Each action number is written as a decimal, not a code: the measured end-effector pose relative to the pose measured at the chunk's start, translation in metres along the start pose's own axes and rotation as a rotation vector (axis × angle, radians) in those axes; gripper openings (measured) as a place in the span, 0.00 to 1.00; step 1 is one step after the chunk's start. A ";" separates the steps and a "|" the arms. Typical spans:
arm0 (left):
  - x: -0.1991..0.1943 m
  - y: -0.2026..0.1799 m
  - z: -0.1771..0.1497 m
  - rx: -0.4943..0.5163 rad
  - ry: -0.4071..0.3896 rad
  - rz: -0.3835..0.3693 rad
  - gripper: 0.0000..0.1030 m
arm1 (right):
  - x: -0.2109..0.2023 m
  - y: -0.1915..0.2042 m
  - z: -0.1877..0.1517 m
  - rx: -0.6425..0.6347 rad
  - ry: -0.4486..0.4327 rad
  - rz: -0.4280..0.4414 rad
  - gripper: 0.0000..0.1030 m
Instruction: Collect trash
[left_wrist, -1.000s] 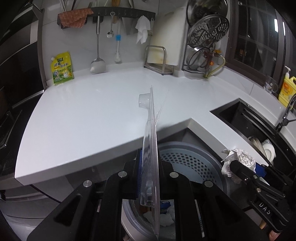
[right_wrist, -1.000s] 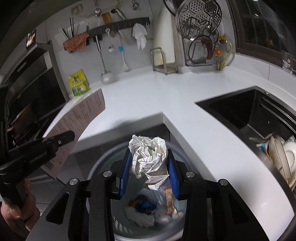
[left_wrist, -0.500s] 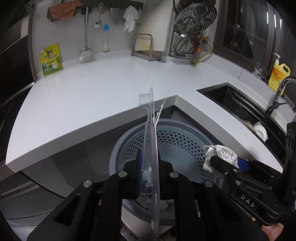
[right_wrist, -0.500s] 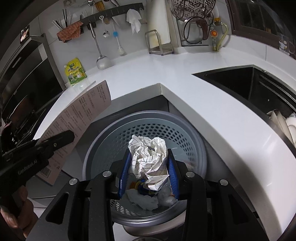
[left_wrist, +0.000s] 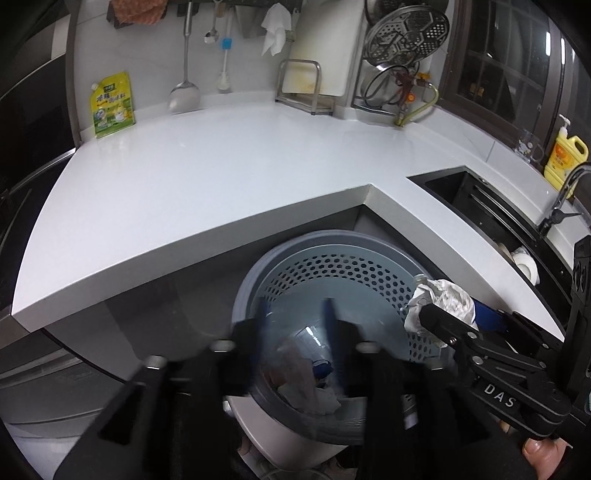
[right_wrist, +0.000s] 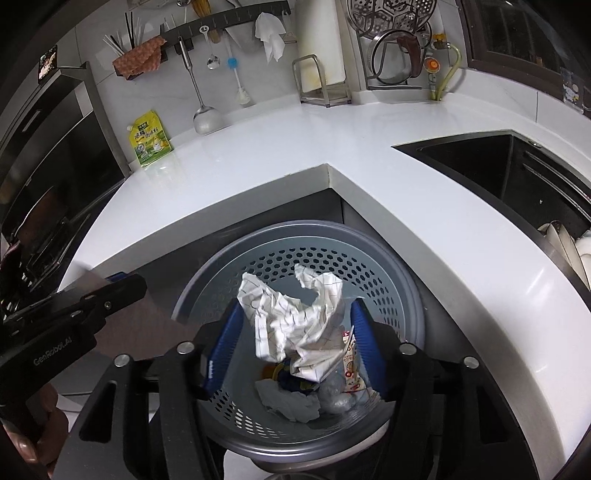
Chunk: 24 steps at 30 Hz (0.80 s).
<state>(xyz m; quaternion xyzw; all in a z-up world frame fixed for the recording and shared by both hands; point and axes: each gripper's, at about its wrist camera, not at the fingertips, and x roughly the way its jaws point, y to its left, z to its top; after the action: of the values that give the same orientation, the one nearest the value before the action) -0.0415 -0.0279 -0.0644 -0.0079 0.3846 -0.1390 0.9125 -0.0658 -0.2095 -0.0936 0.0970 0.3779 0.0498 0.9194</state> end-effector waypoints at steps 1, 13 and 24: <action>-0.001 0.002 0.000 -0.008 -0.007 0.004 0.54 | 0.001 -0.001 0.000 0.003 0.002 -0.001 0.59; -0.006 0.012 0.005 -0.035 -0.022 0.057 0.64 | -0.005 -0.002 0.000 0.014 -0.018 -0.009 0.62; -0.017 0.016 0.011 -0.033 -0.063 0.136 0.77 | -0.005 -0.001 -0.001 0.024 -0.022 -0.030 0.66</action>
<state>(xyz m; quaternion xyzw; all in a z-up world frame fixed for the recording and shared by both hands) -0.0409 -0.0095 -0.0467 -0.0010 0.3573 -0.0700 0.9314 -0.0702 -0.2111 -0.0907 0.1028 0.3696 0.0304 0.9230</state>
